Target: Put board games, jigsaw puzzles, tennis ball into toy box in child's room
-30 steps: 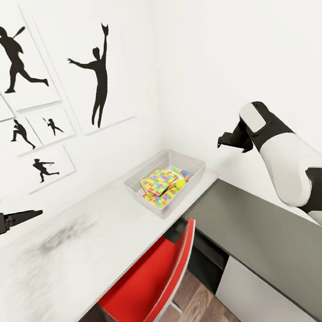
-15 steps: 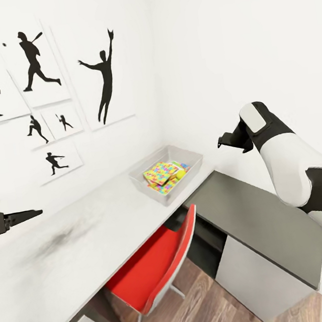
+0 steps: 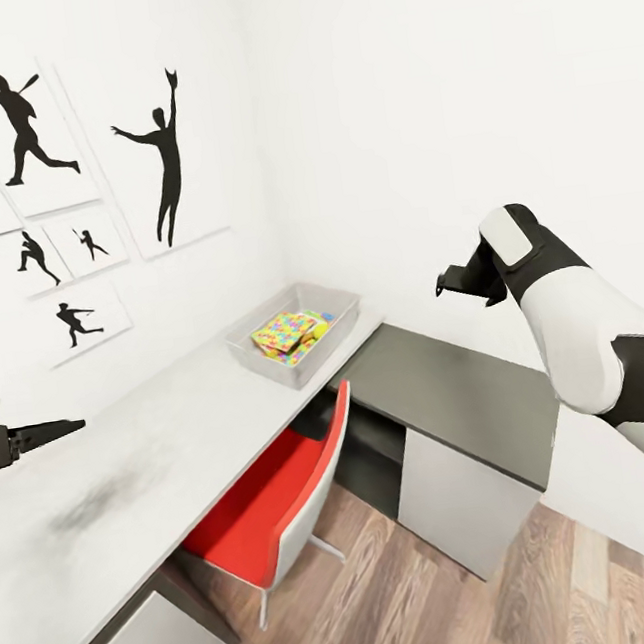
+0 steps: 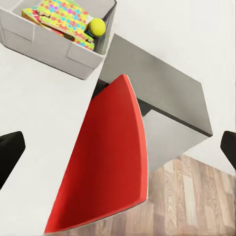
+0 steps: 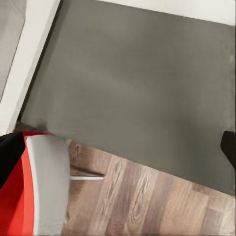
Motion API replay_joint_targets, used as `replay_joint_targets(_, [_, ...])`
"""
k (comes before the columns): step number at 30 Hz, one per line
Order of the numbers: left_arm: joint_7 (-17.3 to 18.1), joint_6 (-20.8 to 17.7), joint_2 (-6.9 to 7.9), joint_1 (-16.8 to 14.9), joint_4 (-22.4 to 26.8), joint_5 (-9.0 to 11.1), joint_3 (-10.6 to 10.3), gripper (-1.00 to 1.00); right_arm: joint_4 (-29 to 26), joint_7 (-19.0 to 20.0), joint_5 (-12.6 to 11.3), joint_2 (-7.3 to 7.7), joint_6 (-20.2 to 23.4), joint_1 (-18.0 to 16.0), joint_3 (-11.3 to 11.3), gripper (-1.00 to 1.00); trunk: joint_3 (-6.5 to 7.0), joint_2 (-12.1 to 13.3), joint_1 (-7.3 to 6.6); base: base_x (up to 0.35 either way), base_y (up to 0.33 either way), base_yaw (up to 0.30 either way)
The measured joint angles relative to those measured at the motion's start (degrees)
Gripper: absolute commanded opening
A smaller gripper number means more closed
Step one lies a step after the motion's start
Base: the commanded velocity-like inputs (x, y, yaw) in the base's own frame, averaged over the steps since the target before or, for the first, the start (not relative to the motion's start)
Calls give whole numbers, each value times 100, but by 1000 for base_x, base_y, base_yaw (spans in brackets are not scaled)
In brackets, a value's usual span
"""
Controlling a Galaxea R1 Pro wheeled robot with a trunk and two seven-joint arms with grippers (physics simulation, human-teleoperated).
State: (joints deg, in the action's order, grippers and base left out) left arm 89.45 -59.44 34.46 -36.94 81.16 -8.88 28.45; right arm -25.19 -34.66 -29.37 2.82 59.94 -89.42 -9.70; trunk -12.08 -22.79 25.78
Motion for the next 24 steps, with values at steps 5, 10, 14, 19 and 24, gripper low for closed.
replay_joint_targets(5, [0,0,0,0,0,2,-1,100,0,0,0,1,0,0,0,100,0,0,0,-320,0,-278])
replay_joint_targets(10, [0,0,0,0,0,2,-1,100,6,0,0,1,0,0,2,100,0,0,0,-310,0,-278])
replay_joint_targets(14, [1,0,0,0,0,4,5,100,8,0,-1,1,0,0,-1,100,0,0,-2,-150,0,-278])
replay_joint_targets(19, [1,0,0,0,0,7,7,100,7,1,-2,1,0,0,-1,100,0,0,-3,-29,0,-278])
replay_joint_targets(24, [1,0,0,0,0,7,7,100,9,1,-2,1,0,2,-1,100,1,0,-4,-4,0,-278])
